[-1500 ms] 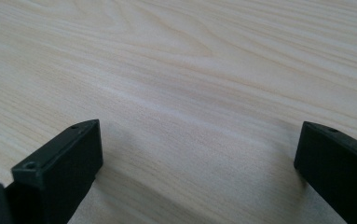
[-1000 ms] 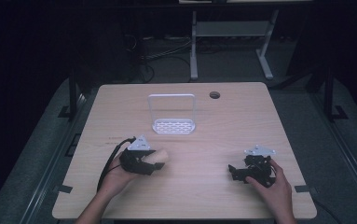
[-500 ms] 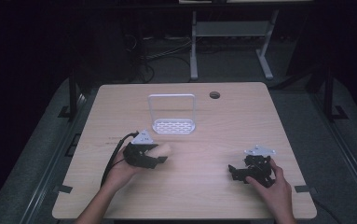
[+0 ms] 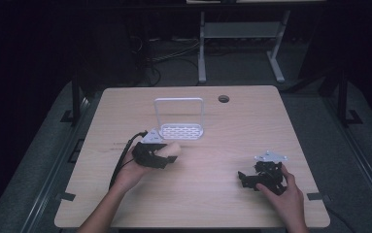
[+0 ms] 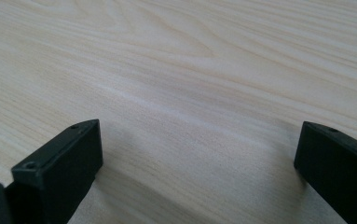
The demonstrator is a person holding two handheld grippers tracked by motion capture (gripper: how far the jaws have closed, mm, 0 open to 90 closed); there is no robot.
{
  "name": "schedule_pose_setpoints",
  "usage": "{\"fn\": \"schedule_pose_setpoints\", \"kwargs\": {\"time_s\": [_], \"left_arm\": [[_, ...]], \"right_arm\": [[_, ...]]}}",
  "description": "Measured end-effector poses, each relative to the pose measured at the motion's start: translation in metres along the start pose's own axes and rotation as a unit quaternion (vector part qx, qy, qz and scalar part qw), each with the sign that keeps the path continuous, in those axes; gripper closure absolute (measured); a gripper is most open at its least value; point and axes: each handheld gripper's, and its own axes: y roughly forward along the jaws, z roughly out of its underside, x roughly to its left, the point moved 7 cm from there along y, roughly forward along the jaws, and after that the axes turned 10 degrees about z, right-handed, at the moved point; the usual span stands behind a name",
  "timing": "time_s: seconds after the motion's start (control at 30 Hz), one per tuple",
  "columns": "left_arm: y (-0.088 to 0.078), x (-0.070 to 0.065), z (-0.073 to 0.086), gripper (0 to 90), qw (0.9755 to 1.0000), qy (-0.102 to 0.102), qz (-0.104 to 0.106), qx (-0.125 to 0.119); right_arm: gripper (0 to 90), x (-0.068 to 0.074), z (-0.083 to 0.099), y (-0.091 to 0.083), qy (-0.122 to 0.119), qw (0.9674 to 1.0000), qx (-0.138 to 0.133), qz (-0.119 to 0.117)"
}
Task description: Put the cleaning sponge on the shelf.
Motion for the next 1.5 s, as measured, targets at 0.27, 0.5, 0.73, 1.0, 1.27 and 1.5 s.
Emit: {"fn": "schedule_pose_setpoints", "kwargs": {"time_s": [0.27, 0.5, 0.73, 1.0, 1.27, 1.5], "left_arm": [[0.007, 0.009, -0.008, 40.7, 1.0000, -0.003, -0.008, 0.001], [0.015, 0.016, -0.015, 40.7, 0.9999, -0.009, -0.012, -0.003], [0.023, 0.028, -0.022, 40.7, 0.9996, -0.016, -0.023, -0.001], [0.031, 0.039, -0.029, 40.7, 0.9992, -0.024, -0.032, -0.003], [0.038, 0.045, -0.037, 40.7, 0.9991, -0.026, -0.034, -0.003], [0.050, 0.052, -0.047, 40.7, 0.9988, -0.022, -0.044, -0.002]], "right_arm": [[0.5, 0.000, 0.000, 0.000, 0.000, 1.0000, 0.000, 0.000], [0.5, 0.000, 0.000, 0.000, 0.000, 1.0000, 0.000, 0.000], [0.5, 0.000, 0.000, 0.000, 0.000, 1.0000, 0.000, 0.000], [0.5, 0.000, 0.000, 0.000, 0.000, 1.0000, 0.000, 0.000], [0.5, 0.000, 0.000, 0.000, 0.000, 1.0000, 0.000, 0.000], [0.5, 0.000, 0.000, 0.000, 0.000, 1.0000, 0.000, 0.000]]}}
